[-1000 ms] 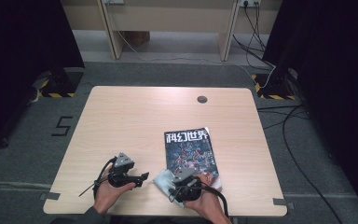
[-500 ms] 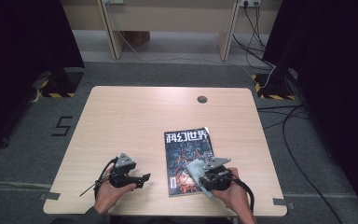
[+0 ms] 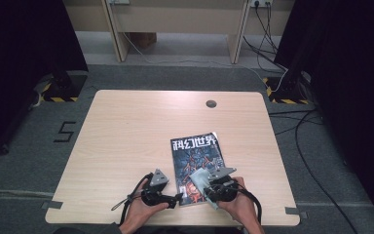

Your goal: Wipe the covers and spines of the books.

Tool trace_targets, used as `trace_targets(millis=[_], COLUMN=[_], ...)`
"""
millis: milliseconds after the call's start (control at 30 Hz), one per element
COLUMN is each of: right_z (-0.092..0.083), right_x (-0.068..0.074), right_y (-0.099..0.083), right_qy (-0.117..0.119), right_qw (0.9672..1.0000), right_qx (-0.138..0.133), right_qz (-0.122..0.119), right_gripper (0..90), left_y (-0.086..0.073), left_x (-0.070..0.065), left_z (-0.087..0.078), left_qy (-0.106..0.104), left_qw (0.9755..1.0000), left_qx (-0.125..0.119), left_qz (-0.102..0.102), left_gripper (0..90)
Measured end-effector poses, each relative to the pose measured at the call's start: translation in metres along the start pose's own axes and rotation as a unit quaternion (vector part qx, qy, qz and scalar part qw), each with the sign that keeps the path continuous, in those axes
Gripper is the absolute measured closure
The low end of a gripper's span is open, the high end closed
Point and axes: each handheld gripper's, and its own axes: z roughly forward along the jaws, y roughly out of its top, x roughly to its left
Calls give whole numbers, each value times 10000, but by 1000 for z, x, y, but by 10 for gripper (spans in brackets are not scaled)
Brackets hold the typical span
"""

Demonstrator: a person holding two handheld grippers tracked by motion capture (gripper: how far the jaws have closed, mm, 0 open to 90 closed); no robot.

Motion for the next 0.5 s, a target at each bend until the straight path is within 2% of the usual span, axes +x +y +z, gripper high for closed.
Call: trace_targets(millis=[67,167,233,267,300,333,367,400,433,467,500], right_z=[0,0,-2,-3,-5,-10,-10,-14,-14,-17,-17], right_x=[1,-2,-7,-11,-16,-28,-28,-41,-41,-50,-53], right_y=[1,-1,-2,-3,-5,-11,-11,-17,-17,-21,-23], right_qy=[2,76,35,-63,-149,-316,-316,-427,-427,-566,-522], right_qw=[10000,10000,10000,10000,9998,9991,9991,9981,9981,9965,9963], right_qx=[14,-29,10,44,55,49,49,10,10,11,-32], right_qz=[-54,-10,5,33,92,266,266,436,436,620,682], right_gripper=[640,641,643,643,643,643,643,646,646,644,645], left_y=[0,0,-1,-1,-1,-1,-1,-2,-2,-1,-1], left_x=[-1,-1,-1,-2,-2,-2,-2,-2,-2,-1,0], left_z=[1,1,1,1,1,1,1,1,1,1,1], left_qy=[74,72,99,111,114,98,98,100,100,90,66], left_qw=[10000,10000,9999,9999,9999,9999,9999,9999,9999,9999,9999], left_qx=[-6,-5,-30,-39,-40,-40,-40,-51,-51,-48,-28], left_qz=[38,52,74,82,94,88,88,71,71,74,80], left_gripper=[176,172,176,176,177,176,176,175,175,175,171])
